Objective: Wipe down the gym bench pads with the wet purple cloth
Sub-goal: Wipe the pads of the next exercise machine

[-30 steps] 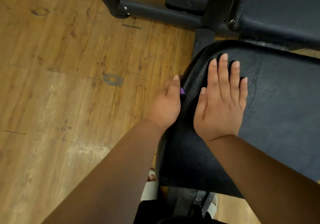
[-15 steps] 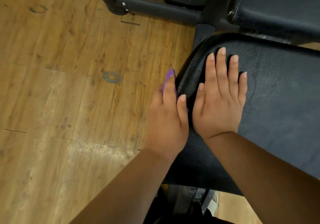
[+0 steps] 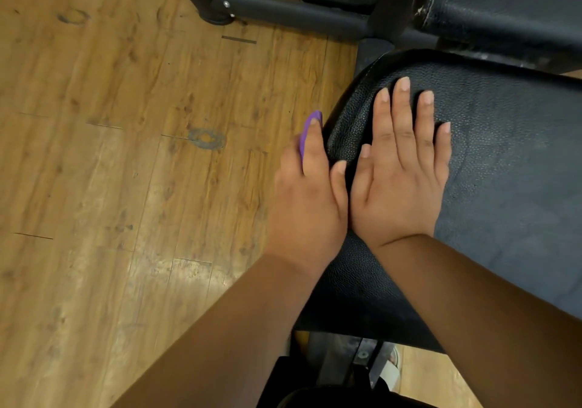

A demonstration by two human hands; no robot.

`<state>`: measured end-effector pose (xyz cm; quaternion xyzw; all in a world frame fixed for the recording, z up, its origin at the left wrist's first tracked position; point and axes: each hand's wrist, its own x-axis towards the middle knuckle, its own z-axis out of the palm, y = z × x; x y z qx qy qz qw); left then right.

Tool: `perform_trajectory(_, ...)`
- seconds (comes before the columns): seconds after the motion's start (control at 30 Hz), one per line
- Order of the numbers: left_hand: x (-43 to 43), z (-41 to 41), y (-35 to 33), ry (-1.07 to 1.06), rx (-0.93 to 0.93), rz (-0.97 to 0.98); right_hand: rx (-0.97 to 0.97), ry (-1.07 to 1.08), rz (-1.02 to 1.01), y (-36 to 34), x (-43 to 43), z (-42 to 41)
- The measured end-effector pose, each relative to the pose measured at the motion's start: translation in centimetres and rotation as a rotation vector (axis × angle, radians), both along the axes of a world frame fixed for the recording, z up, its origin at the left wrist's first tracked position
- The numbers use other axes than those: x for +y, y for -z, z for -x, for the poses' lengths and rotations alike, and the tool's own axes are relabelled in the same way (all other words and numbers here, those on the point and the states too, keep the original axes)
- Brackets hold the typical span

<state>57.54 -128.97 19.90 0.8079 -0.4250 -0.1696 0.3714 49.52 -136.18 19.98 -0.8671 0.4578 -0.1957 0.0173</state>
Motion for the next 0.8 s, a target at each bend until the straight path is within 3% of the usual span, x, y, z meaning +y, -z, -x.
perform_trajectory(0.2, -1.9, -1.7, -0.5, 0.01, 0.269, -0.009, -0.01, -0.002, 0.014, 0.0, 0.0, 0.1)
perform_trajectory(0.43, -1.1, -1.5, -0.4, 0.016, 0.231, -0.019, -0.01, -0.004, 0.012, 0.1, 0.1, 0.2)
perform_trajectory(0.6, -2.1, -2.8, -1.0, -0.053, 0.549, -0.069, -0.015, -0.014, 0.026, 0.1, 0.1, 0.1)
perform_trajectory(0.8, 0.7, -1.6, 0.4, 0.001, 0.425, 0.029, -0.013, -0.036, 0.021, 0.0, 0.3, 0.2)
